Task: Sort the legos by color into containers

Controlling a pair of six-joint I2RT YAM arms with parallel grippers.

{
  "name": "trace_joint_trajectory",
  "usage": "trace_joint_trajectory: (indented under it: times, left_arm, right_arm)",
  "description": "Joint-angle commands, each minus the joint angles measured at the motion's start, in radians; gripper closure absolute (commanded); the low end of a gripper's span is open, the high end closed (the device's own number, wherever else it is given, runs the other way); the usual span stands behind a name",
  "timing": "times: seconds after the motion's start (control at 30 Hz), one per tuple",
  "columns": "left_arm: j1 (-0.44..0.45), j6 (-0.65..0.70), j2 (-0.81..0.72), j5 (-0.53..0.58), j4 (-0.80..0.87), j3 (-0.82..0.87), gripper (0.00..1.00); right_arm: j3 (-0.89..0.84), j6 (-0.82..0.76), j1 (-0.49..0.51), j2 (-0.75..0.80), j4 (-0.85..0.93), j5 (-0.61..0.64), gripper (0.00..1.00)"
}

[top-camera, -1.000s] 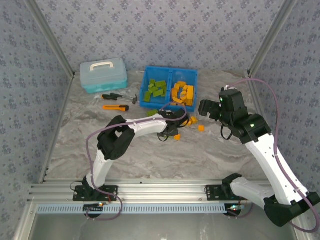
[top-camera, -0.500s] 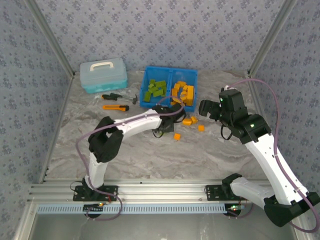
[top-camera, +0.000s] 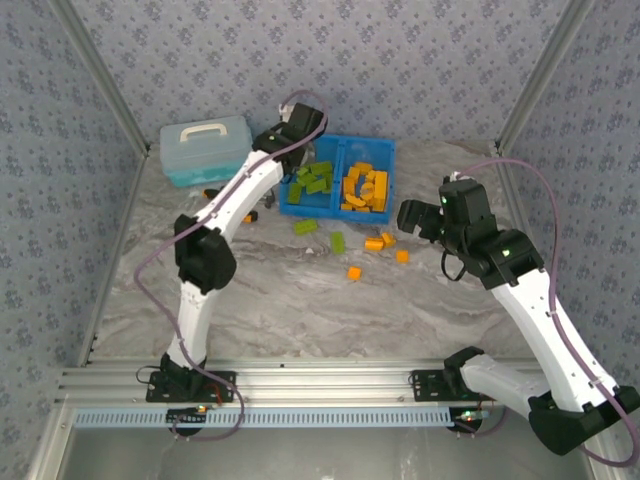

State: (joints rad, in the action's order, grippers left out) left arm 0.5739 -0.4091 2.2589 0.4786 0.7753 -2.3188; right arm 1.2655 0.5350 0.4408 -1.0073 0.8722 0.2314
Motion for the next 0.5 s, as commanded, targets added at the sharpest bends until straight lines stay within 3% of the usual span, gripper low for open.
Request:
trace_joint_trajectory:
  times: [0.0,0.1,0.23,0.37,0.47]
  left_arm:
    - [0.013,0.127,0.101,-0.04,-0.008,-0.114,0.74]
    - [0.012,0.139,0.16,-0.046,0.004,-0.2,0.71]
    - [0.014,0.107,0.169,-0.046,0.057,-0.259,0.5]
    - [0.015,0.032,0.077,-0.046,0.127,-0.228,0.36]
    - [0.025,-0.015,-0.038,-0.066,0.136,-0.135,0.33]
  right_arm:
    - [0.01,0.01,0.001,0.018,0.037,0.006,0.0]
    - [0.018,0.007,0.002,0.018,0.043,0.009,0.0]
    - [0.022,0.006,0.001,0.02,0.054,0.009,0.0]
    - [0.022,0.01,0.002,0.02,0.048,0.005,0.0]
    - [0.021,0.013,0.001,0.017,0.034,-0.002,0.0]
